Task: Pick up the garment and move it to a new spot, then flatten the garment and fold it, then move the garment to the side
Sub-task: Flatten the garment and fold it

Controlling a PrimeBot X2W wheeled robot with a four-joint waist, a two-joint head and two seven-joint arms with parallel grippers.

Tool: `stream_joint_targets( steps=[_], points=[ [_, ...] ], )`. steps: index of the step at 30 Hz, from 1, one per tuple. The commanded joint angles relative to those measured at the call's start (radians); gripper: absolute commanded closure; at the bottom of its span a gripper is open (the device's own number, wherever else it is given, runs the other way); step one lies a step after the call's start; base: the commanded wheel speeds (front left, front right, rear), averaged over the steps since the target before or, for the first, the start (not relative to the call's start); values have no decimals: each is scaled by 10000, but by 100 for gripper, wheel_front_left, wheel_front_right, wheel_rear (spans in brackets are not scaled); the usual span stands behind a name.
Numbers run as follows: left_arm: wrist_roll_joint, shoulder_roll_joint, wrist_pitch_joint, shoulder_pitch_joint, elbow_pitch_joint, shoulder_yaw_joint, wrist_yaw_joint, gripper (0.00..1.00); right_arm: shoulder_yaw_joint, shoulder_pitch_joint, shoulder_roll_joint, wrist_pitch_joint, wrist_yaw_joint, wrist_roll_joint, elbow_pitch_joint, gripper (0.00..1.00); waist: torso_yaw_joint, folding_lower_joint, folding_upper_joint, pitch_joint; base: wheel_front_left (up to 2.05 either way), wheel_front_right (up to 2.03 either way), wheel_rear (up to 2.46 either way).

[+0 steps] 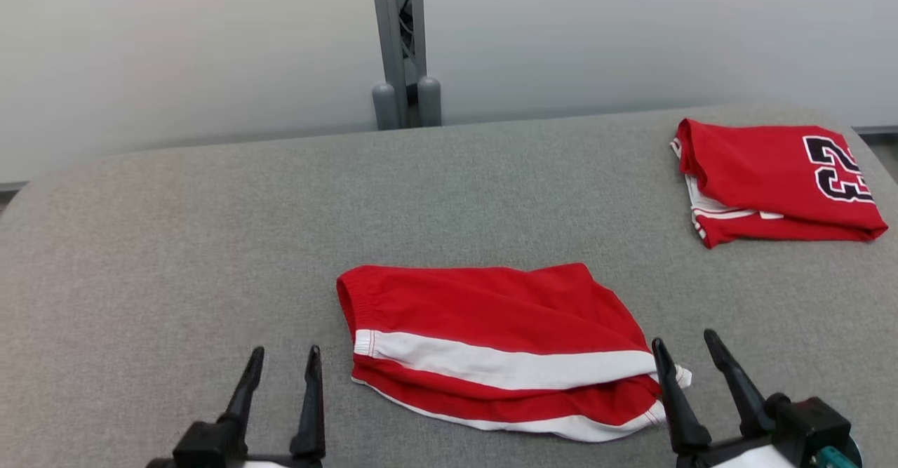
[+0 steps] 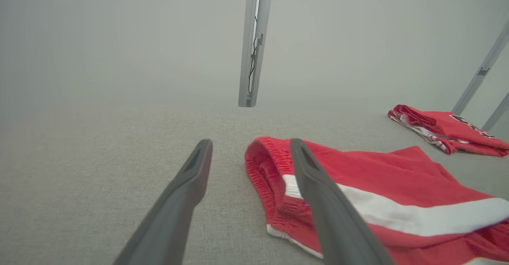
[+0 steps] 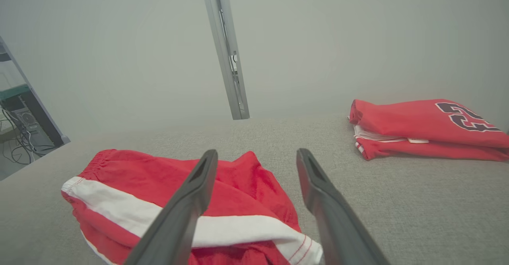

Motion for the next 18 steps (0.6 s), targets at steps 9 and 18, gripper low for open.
stream_joint_targets(
  steps=[9, 18],
  points=[
    [457, -94, -38, 990, -295, -211, -176, 0, -148, 1031, -51, -4, -3, 206, 74, 0, 345, 0, -1, -580, 0, 0, 0],
    [418, -209, -38, 1190, -57, -247, -104, 0, -282, 1212, -51, -4, -3, 347, 224, 0, 276, 0, -1, -884, 0, 0, 0]
  ],
)
